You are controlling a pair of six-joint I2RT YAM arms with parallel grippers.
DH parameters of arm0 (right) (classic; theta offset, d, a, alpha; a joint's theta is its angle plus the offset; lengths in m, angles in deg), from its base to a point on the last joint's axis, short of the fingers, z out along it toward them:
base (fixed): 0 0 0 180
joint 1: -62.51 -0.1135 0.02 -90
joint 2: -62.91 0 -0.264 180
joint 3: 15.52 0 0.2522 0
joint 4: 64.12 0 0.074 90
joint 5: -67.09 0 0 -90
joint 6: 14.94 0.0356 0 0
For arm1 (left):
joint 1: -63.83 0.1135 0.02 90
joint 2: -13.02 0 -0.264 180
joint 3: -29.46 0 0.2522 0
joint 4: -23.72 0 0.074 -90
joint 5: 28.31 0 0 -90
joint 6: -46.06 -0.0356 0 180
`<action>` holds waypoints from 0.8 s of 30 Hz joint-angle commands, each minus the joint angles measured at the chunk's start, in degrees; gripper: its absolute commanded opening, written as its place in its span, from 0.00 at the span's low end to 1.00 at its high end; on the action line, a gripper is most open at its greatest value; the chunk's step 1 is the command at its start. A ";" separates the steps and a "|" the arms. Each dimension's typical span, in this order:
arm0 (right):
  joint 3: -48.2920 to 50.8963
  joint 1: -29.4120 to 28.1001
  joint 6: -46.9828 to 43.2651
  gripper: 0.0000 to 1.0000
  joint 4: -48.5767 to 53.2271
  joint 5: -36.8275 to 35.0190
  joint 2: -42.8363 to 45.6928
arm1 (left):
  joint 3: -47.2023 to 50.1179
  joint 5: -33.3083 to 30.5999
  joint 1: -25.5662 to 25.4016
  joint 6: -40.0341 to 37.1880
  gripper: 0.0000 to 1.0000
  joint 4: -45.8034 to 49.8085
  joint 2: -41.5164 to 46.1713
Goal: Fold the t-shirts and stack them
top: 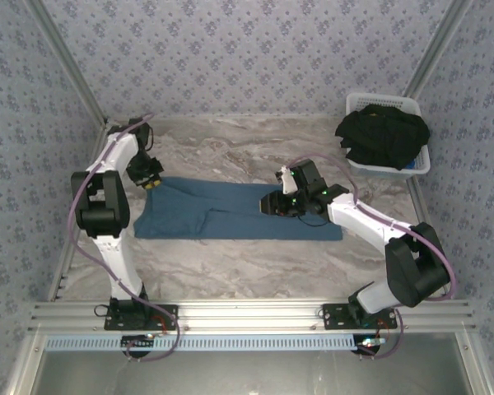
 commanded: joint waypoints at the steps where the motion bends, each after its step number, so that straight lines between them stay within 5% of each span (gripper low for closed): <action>1: 2.07 3.42 0.83 0.44 3.77 -3.81 1.80 | 4.26 -14.68 -3.96 0.13 0.47 -4.25 6.08; 4: 5.49 11.75 2.33 0.44 4.42 -4.07 2.59 | 9.72 -13.31 -7.46 6.93 0.53 -3.21 13.92; 9: 2.49 21.70 -2.80 0.44 10.86 -7.89 -1.36 | 26.24 3.17 -11.91 25.65 0.32 -7.58 23.43; 13: -5.64 24.71 -7.94 0.39 18.77 -13.31 -11.39 | 35.87 10.35 -13.75 38.30 0.28 -17.65 24.40; 19: -10.99 24.35 -8.04 0.38 27.43 -19.74 -20.31 | 27.52 8.44 -12.51 36.68 0.28 -16.47 11.74; 24: -4.38 21.04 -1.81 0.37 29.95 -21.35 -17.28 | 12.62 8.15 -9.88 30.48 0.27 -13.60 -0.71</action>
